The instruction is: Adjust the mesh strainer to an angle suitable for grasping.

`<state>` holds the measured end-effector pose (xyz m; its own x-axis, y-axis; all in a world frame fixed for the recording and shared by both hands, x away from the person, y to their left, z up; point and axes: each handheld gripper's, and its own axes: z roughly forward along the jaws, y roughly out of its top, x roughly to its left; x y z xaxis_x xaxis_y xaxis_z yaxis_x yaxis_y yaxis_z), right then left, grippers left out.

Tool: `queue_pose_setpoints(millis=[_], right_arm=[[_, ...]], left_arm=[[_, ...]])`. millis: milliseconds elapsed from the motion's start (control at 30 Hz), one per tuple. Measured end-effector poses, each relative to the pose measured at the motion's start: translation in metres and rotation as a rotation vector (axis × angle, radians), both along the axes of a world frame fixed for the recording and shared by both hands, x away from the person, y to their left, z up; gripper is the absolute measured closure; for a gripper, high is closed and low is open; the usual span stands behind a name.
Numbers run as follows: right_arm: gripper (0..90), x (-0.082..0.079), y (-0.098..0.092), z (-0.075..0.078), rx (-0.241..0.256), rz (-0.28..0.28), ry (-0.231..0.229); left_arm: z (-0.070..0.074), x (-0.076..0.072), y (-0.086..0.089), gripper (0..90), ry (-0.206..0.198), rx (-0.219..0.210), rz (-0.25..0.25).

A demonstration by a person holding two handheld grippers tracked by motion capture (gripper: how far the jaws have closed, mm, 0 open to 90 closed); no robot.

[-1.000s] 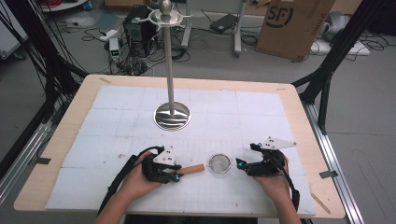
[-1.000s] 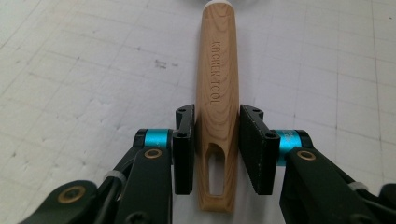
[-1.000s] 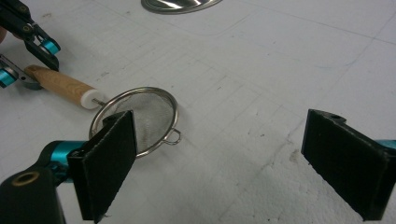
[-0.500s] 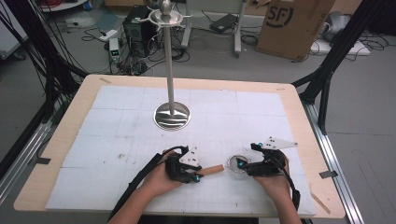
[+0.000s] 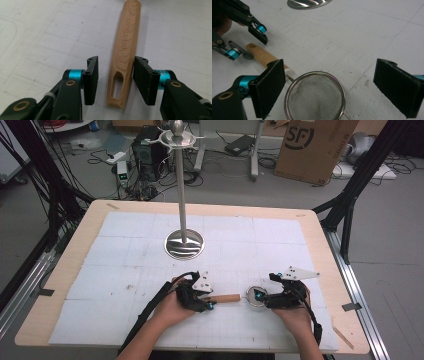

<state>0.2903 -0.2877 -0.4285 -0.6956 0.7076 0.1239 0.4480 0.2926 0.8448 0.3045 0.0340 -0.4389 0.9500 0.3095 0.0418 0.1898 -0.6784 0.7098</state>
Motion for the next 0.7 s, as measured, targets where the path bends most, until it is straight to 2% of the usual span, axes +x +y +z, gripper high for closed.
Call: queue_pose_setpoints(millis=[467, 700], right_arm=[[9.7, 0.001, 0.0, -0.001, 0.002, 0.003, 0.004], [9.7, 0.001, 0.0, -0.002, -0.001, -0.002, 0.01]], left_arm=[[-0.006, 0.026, 0.01, 52.3, 0.028, -0.071, 0.109], [-0.007, 0.037, 0.012, 50.3, 0.034, -0.082, 0.166]])
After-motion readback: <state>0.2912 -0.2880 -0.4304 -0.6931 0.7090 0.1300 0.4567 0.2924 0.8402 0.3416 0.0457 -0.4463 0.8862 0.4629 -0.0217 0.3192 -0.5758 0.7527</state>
